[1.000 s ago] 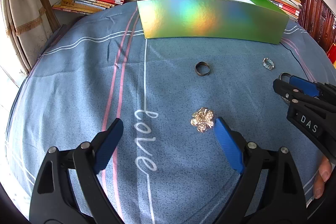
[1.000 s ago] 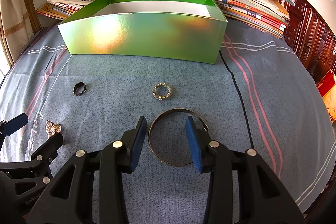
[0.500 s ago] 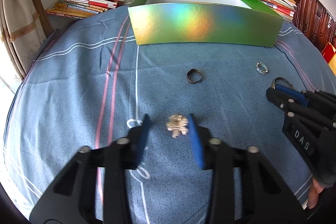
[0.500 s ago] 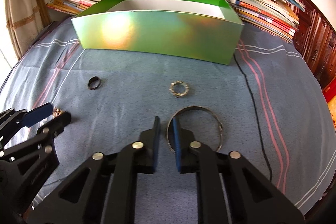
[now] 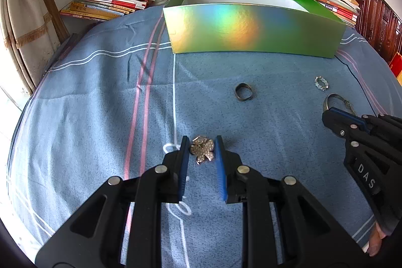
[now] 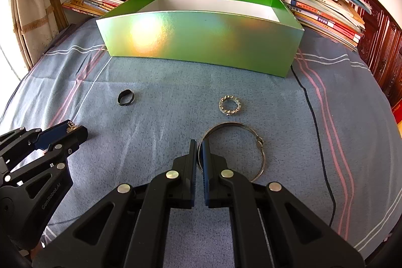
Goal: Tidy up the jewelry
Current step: 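Carry the brooch into the green box with the left tool while the right carries the bangle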
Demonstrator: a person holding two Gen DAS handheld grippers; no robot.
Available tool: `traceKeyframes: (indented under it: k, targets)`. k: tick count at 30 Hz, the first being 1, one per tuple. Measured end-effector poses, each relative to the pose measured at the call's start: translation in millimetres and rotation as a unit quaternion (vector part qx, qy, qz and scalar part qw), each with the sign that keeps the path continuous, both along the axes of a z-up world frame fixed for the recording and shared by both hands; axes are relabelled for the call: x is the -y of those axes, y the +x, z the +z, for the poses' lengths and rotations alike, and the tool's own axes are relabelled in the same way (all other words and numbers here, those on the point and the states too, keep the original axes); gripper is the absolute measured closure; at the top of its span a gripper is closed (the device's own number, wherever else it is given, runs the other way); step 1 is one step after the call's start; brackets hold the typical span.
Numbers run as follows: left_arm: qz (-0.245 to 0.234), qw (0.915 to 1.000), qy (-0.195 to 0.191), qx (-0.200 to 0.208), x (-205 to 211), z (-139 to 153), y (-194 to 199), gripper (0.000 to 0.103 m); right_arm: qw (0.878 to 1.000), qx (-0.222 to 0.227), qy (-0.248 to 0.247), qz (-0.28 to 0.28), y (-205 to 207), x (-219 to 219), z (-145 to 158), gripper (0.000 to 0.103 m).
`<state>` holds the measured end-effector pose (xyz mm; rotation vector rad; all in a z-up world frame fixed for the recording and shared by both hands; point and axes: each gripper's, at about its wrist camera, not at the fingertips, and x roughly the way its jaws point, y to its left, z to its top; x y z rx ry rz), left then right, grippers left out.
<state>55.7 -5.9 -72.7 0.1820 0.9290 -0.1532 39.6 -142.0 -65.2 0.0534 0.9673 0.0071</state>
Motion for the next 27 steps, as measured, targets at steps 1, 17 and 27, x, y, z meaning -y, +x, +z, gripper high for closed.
traceKeyframes:
  k: [1,17,27]
  targets:
    - [0.001,1.0000,-0.001,0.000,-0.9,0.0,0.5,0.082,1.000,-0.001,0.003,-0.004,1.5,1.9,0.1,0.097]
    - [0.008,0.9993,-0.034,-0.015,-21.3,-2.2,9.2,0.056,1.000,-0.002,-0.014,-0.014,-2.8,8.5,-0.4,0.064]
    - [-0.010,0.9992,-0.036,-0.014,-13.1,-1.8,7.1,0.082,1.000,0.002,0.002,-0.005,-5.0,7.4,0.8,0.096]
